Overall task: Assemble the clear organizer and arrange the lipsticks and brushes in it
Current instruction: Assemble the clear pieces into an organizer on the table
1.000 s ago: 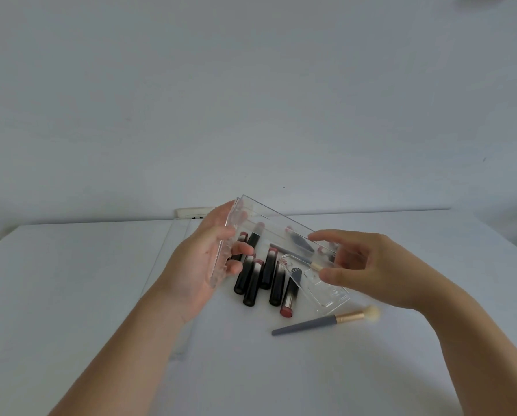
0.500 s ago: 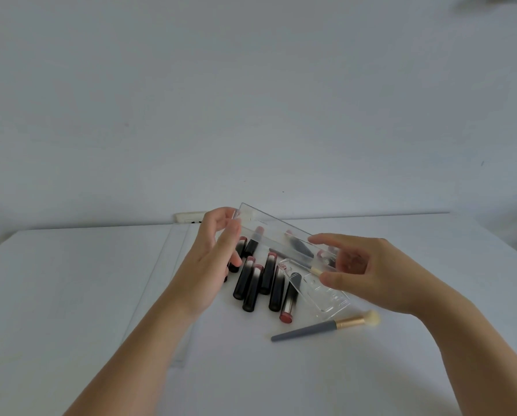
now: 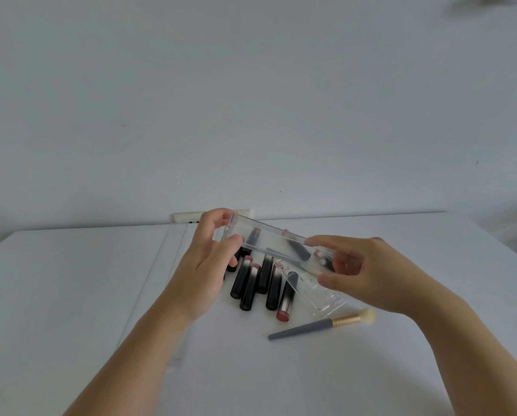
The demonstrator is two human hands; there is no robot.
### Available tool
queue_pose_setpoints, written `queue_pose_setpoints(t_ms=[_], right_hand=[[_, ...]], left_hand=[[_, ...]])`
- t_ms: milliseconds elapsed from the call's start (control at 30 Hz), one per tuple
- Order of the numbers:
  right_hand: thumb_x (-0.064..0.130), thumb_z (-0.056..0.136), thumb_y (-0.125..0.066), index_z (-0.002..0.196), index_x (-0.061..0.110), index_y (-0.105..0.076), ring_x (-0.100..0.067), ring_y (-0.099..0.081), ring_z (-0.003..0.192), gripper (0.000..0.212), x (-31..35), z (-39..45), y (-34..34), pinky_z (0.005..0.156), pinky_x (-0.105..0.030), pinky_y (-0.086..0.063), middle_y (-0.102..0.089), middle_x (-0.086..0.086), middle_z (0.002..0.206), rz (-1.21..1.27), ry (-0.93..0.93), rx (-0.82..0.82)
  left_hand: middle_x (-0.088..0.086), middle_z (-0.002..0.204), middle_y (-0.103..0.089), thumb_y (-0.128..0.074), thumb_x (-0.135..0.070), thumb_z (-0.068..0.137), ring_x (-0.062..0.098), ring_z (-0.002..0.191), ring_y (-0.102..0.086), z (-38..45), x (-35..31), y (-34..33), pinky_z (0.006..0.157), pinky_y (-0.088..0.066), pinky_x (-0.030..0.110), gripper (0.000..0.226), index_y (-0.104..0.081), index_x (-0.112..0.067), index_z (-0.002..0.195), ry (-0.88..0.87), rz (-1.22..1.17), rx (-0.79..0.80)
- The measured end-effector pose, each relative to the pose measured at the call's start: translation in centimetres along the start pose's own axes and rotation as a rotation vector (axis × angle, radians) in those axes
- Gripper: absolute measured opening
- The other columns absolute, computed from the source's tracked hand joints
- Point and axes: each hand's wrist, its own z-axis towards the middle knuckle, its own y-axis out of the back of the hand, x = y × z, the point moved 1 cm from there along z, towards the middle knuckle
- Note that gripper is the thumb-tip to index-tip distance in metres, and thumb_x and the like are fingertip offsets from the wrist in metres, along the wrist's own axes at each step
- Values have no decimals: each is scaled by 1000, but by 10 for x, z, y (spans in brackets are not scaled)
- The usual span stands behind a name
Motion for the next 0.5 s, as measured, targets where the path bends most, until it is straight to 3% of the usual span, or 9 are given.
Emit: queue_pose_setpoints(t_ms=[133, 300, 400, 500], right_hand=[[46, 80, -70, 123, 73, -46, -7, -51, 62, 56, 3, 1, -3, 64, -29, -48, -56, 15, 73, -48, 2, -33], [43, 82, -72, 115, 83, -40, -7, -53, 72, 61, 7, 0, -3, 63, -27, -48, -56, 16, 82, -111, 57, -83], [42, 82, -72, 116, 85, -33, -4, -52, 79, 68, 9, 0, -4, 62, -20, -42, -55, 16, 86, -201, 95, -137], [36, 80, -76, 129, 67, -47, -4, -52, 74, 65, 10, 0, -8, 63, -17, -37, -53, 14, 75, -257, 115, -209]], left_hand=[[-23, 122, -53, -53, -44, 80, 11, 74, -55, 0, 1, -1, 64, -37, 37, 43, -51, -42, 123, -39, -47, -18], [-29, 113, -52, -54, -44, 75, 15, 80, -56, -3, -2, -1, 62, -37, 35, 44, -52, -39, 118, 6, -77, -1], [-15, 119, -54, -54, -61, 75, 9, 73, -60, -3, -7, -3, 59, -42, 30, 36, -53, -42, 106, 102, -113, -18], [-6, 109, -65, -44, -77, 78, 7, 67, -61, -2, -6, -4, 59, -47, 29, 40, -58, -46, 98, 152, -23, -68]])
